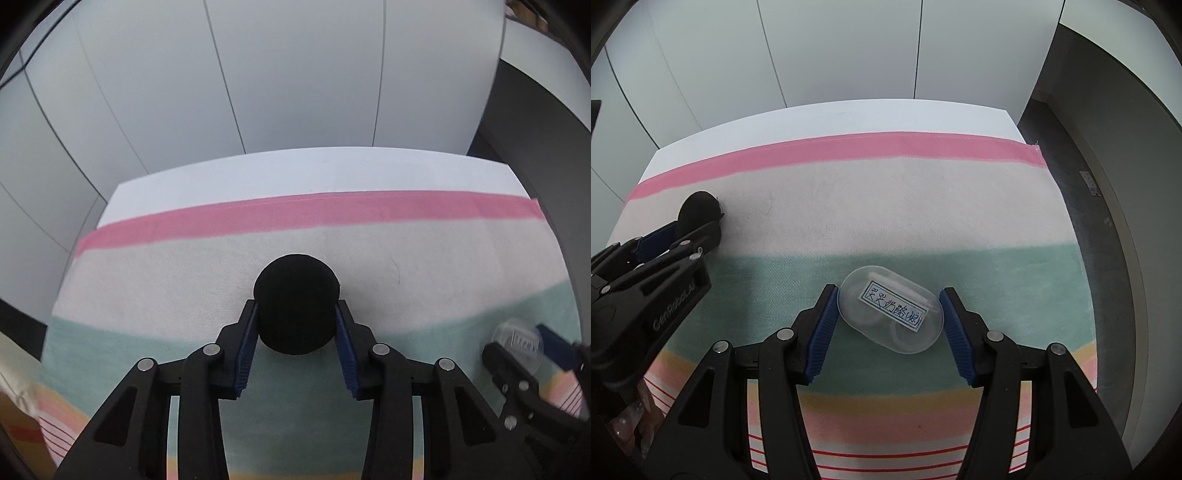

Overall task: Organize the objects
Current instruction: 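Carry the black puff with the left tool while the right tool carries the clear case to the box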

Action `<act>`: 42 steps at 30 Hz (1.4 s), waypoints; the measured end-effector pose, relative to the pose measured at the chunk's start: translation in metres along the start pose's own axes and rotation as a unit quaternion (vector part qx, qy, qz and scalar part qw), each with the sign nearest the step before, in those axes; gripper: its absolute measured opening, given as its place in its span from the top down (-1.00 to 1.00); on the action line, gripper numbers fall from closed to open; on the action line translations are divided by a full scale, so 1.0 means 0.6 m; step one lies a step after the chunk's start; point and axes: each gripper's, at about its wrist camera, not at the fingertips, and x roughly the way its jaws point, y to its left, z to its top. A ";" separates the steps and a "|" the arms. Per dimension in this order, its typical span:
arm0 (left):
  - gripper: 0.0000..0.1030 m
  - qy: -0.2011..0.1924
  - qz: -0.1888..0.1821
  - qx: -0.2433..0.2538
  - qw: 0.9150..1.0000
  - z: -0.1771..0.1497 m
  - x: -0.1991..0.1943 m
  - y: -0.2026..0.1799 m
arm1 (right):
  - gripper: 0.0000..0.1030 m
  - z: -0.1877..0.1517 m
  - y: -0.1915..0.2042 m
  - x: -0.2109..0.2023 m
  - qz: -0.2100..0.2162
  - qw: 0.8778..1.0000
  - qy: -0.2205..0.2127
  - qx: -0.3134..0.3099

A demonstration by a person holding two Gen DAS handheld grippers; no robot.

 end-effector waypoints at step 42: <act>0.23 -0.028 0.028 -0.049 0.998 -0.211 -0.453 0.298 | -0.13 -0.125 0.217 -0.371 0.046 0.995 -0.028 -0.080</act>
